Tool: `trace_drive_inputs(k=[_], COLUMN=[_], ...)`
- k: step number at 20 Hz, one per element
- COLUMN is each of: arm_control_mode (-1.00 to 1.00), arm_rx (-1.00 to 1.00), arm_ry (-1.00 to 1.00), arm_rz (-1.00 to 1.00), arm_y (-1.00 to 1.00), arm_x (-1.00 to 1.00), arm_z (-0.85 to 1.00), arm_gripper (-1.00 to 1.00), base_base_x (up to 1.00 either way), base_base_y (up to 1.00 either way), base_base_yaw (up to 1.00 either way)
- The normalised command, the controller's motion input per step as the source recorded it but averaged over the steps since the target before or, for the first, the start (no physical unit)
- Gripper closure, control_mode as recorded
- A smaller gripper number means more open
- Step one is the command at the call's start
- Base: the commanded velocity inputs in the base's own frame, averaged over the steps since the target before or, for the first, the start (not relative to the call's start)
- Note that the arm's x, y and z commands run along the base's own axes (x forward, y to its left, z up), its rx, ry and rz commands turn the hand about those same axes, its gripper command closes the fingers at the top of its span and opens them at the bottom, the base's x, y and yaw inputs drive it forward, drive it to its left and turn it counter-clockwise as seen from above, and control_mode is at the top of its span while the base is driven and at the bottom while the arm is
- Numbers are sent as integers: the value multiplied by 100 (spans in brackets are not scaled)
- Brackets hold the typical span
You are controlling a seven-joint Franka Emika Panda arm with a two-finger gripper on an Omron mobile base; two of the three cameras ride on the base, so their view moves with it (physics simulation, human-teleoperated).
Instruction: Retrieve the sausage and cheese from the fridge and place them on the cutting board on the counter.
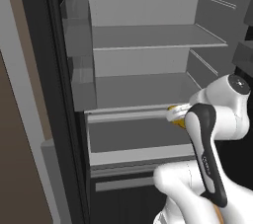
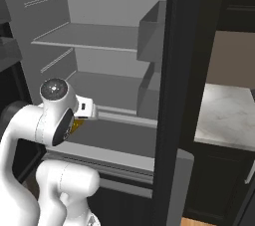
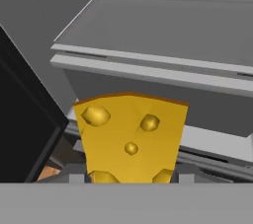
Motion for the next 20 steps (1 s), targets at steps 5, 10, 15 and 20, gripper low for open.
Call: trace_drive_inputs(k=[5, 10, 15, 20], arm_control_mode=[100, 100, 100, 100], arm_rx=[0, 0, 0, 0], arm_ry=[0, 0, 0, 0], arm_rz=[0, 0, 0, 0], arm_y=[0, 0, 0, 0], arm_x=[0, 0, 0, 0], arm_z=[0, 0, 0, 0], arm_gripper=[100, 100, 100, 100], base_base_x=[-100, -68, -46, -97], base_base_y=[0, 0, -1, -17], base_base_yaw=[7, 1, 14, 32])
